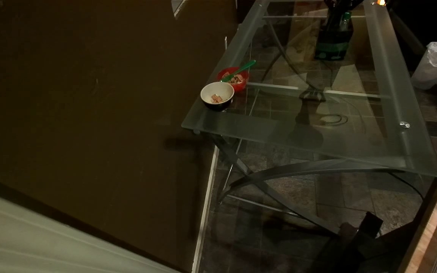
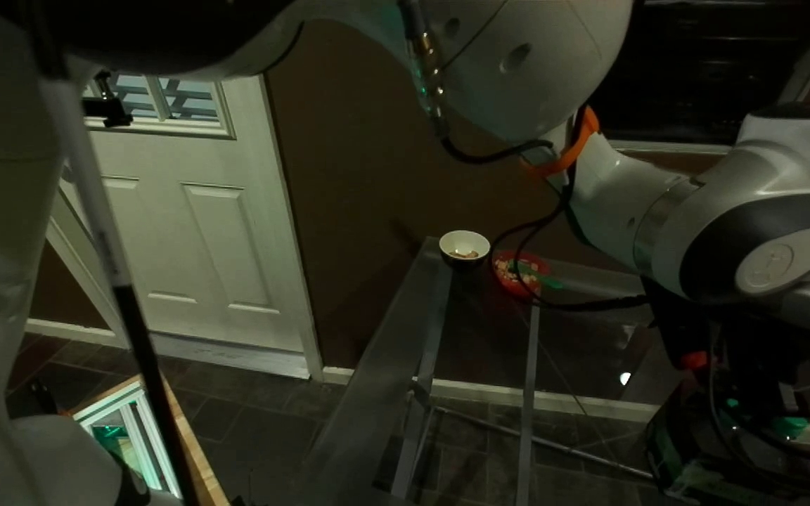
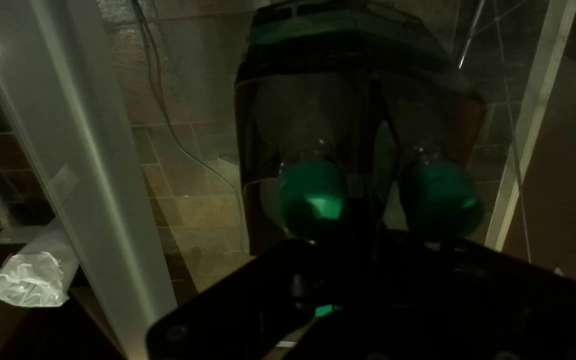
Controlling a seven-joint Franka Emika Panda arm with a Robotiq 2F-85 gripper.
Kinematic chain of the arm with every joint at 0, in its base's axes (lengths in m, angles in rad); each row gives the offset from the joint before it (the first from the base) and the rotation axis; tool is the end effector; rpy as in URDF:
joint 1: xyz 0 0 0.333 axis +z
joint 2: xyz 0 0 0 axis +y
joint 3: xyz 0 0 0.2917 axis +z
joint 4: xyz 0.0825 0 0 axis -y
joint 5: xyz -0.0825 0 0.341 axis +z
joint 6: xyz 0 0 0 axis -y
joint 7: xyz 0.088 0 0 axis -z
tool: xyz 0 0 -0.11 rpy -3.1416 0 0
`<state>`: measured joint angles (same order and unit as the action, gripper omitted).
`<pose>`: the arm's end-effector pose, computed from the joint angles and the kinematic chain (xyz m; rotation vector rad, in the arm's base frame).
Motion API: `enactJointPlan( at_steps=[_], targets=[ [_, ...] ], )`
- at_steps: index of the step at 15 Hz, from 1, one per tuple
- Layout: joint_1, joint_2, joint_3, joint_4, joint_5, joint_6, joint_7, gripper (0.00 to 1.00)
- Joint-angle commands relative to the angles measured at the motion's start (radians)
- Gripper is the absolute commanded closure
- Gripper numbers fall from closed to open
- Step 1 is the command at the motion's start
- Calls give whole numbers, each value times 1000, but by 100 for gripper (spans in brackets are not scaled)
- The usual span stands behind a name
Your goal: Move the packet of drinks to the left
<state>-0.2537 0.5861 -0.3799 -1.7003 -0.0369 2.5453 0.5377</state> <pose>0.5479 -0.3608 0.3076 2.4866 -1.4477 0.4138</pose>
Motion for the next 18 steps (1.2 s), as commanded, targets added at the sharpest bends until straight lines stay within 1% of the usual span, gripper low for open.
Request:
enactJointPlan(
  at_steps=[1, 5, 11, 15, 18],
  targets=[
    [18, -73, 17, -59, 19, 9, -46, 99],
    [32, -117, 45, -117, 19, 13, -93, 99],
    [51, -226, 97, -252, 17, 34, -195, 99],
    [69, -288, 118, -337, 5, 72, -250, 99],
    [77, -325, 137, -391, 5, 123, -296, 99]
  ],
)
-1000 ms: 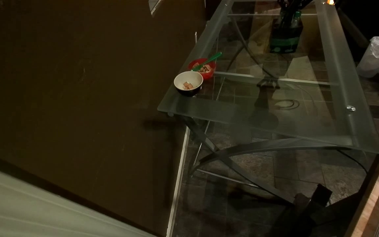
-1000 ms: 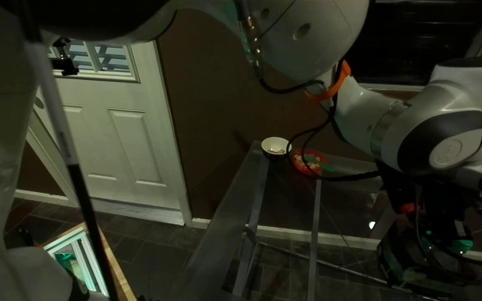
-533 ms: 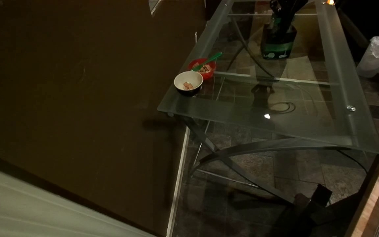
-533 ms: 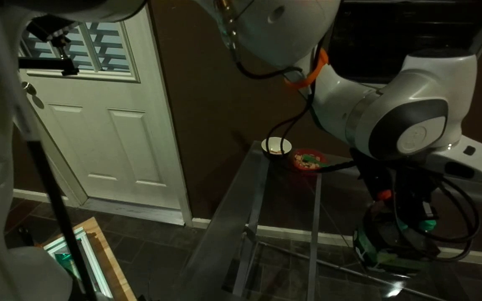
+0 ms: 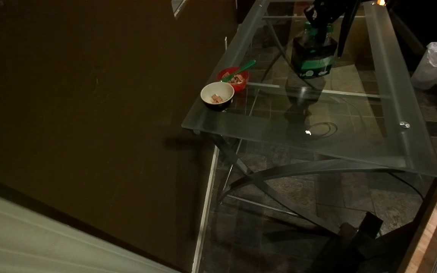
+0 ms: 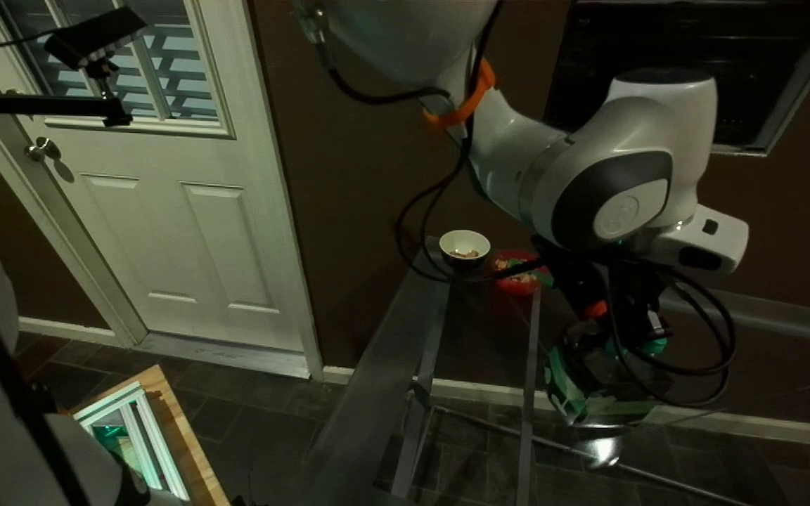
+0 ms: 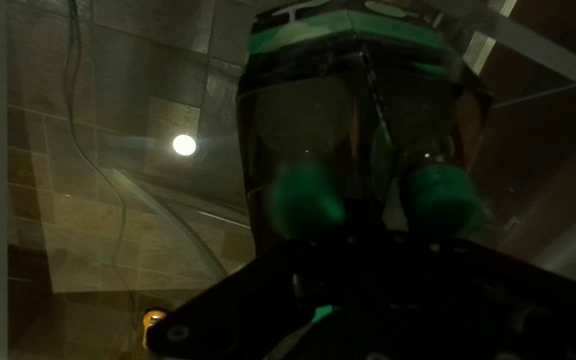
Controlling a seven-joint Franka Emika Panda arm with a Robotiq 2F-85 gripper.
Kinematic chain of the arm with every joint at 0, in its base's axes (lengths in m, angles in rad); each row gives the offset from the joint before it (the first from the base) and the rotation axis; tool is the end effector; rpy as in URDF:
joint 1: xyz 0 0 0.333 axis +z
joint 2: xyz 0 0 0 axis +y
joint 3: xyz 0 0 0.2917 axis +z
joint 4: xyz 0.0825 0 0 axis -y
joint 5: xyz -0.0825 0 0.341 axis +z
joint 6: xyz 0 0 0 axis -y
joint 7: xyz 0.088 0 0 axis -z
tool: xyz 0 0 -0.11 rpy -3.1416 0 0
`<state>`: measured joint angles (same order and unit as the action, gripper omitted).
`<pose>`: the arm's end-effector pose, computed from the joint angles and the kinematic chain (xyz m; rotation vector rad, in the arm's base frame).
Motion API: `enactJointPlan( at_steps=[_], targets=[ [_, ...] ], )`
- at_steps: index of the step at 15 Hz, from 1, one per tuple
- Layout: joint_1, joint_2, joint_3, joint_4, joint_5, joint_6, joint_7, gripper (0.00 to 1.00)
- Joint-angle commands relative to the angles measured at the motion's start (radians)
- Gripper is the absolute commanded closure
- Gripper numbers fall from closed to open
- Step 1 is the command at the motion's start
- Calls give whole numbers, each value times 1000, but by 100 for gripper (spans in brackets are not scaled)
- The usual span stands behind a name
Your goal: Move the packet of drinks to the left
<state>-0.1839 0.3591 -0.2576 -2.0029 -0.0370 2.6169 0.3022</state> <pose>0.5381 -0.2450 0.3148 2.8148 -1.0058 0.3866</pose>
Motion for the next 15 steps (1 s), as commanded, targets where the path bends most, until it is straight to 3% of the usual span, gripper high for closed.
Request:
enactJointPlan(
  at_steps=[1, 10, 15],
  targets=[
    [11, -107, 19, -106, 2, 76, -75, 99],
    [14, -181, 84, -224, 12, 179, -241, 99],
    [-1, -219, 143, -288, 41, 208, -401, 99]
  ],
)
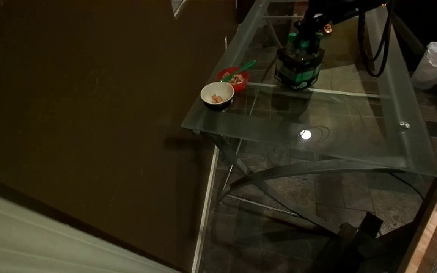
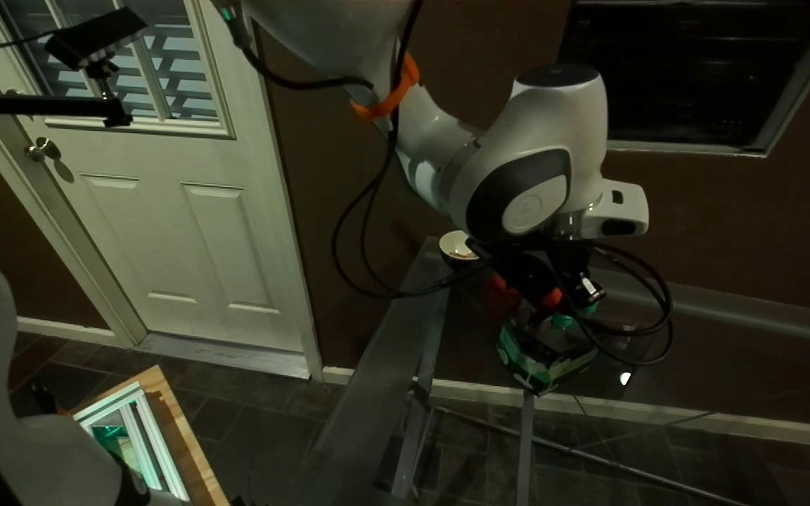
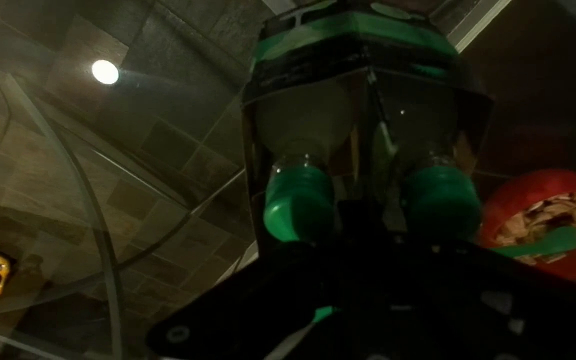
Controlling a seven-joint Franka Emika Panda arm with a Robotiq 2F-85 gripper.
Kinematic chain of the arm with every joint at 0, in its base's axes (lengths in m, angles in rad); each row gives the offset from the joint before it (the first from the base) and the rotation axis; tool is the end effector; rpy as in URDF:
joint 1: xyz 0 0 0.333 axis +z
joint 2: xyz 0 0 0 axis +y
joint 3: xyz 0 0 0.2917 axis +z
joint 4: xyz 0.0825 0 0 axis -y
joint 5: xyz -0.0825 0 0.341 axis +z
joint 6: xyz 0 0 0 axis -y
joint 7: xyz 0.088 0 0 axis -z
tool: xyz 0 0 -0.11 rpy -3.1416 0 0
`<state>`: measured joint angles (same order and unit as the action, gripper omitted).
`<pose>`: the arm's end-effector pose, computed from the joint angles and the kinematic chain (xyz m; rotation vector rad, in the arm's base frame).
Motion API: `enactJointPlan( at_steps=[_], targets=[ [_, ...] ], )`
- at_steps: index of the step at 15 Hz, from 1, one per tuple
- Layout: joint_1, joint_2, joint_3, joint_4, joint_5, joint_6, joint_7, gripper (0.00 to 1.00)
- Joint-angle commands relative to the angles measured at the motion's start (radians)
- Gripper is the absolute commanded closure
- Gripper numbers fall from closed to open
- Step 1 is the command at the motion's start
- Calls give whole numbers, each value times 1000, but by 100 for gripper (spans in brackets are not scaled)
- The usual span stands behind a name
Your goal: Move the packet of drinks to the left
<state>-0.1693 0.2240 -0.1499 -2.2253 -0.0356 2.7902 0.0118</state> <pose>0.5195 -0.1685 0.3163 2.9669 -0.4336 0.5015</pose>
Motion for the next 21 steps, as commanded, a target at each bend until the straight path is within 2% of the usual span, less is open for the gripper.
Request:
enactJointPlan(
  at_steps=[1, 4, 10, 18, 20, 21],
  targets=[
    [-18, -90, 48, -78, 48, 45, -144, 99],
    [-30, -106, 90, -108, 98, 76, -250, 99],
    [-78, -128, 180, -139, 263, 46, -512, 99],
    [-136, -120, 229, -134, 410, -4, -795, 99],
    [-141, -122, 227, -133, 418, -17, -824, 98],
    [-141, -126, 224, -133, 418, -30, -829, 88]
  ],
)
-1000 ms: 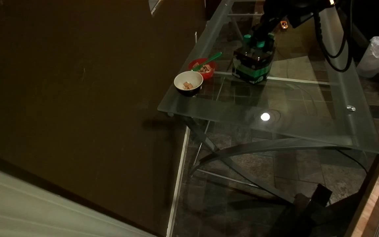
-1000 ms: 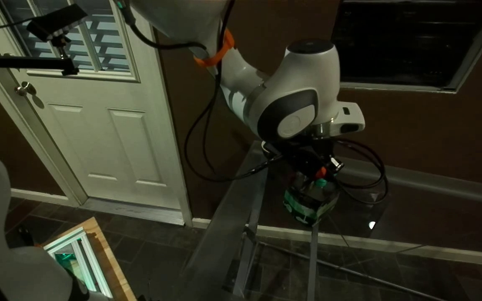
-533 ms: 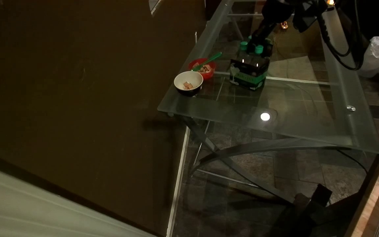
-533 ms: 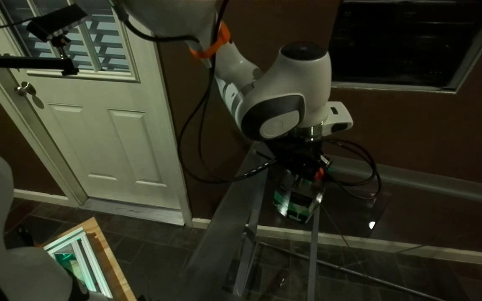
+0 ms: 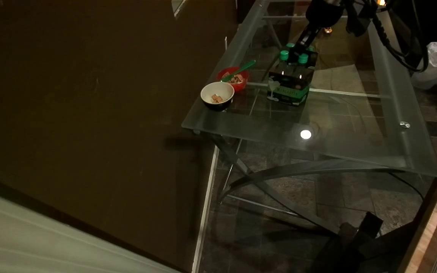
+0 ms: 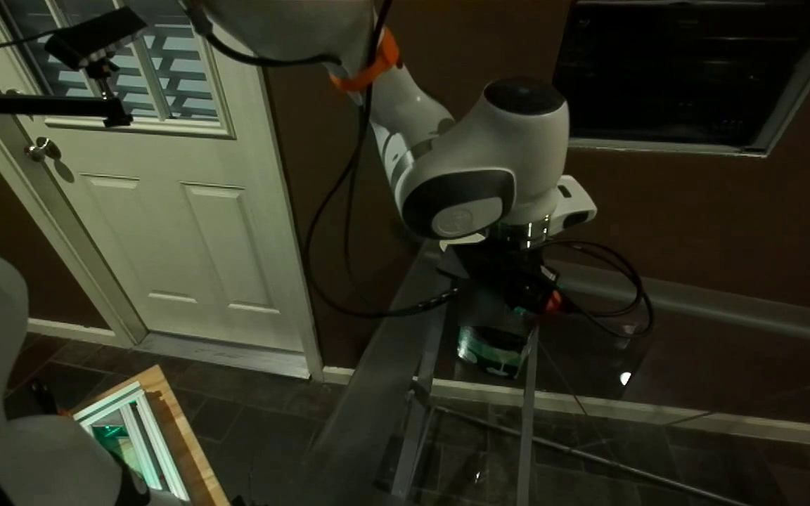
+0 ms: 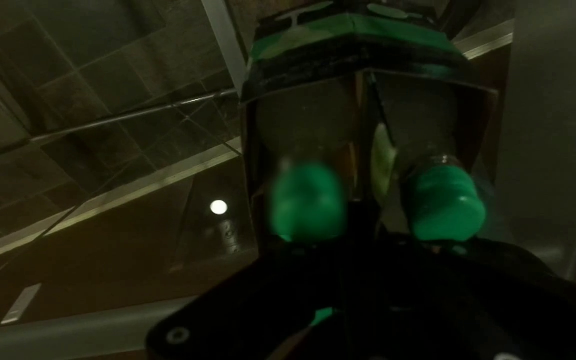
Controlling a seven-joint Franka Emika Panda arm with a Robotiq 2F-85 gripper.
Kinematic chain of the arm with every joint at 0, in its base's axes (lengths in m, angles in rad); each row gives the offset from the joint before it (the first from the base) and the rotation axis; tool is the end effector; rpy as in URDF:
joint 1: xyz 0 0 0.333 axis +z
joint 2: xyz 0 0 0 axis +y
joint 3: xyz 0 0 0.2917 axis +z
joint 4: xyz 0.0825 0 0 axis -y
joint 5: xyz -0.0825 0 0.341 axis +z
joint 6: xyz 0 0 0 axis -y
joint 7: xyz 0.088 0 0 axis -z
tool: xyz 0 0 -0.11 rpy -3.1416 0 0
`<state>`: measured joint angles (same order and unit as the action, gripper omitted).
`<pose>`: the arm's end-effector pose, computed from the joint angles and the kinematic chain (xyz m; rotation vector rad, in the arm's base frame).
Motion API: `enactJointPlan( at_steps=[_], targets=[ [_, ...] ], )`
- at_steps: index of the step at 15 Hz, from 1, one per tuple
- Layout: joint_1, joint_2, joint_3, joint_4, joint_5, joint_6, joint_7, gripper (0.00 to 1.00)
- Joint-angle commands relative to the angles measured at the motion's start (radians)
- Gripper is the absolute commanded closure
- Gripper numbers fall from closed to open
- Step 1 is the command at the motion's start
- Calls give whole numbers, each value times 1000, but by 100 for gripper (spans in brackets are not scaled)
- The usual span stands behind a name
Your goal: Move the packet of drinks to the left
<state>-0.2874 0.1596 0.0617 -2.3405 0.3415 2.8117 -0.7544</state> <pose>0.4966 -0.1305 0.3047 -3.0702 -0.3391 -0.5457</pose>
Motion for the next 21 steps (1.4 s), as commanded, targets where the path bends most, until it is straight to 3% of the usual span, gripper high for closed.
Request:
enactJointPlan(
  at_steps=[1, 7, 11, 15, 16, 17, 21],
  targets=[
    [-22, -66, 8, -18, 38, -62, -58, 71],
    [37, -156, -80, -11, 15, -167, 48, 30],
    [62, -233, -153, -6, -135, -292, 350, 4],
    [71, -274, -176, 12, -264, -406, 645, 0],
    [29, -282, -129, 14, -280, -434, 714, 0],
    [81, -296, -159, 13, -291, -460, 786, 0],
    [127, -342, -129, -5, -278, -492, 971, 0]
  ],
)
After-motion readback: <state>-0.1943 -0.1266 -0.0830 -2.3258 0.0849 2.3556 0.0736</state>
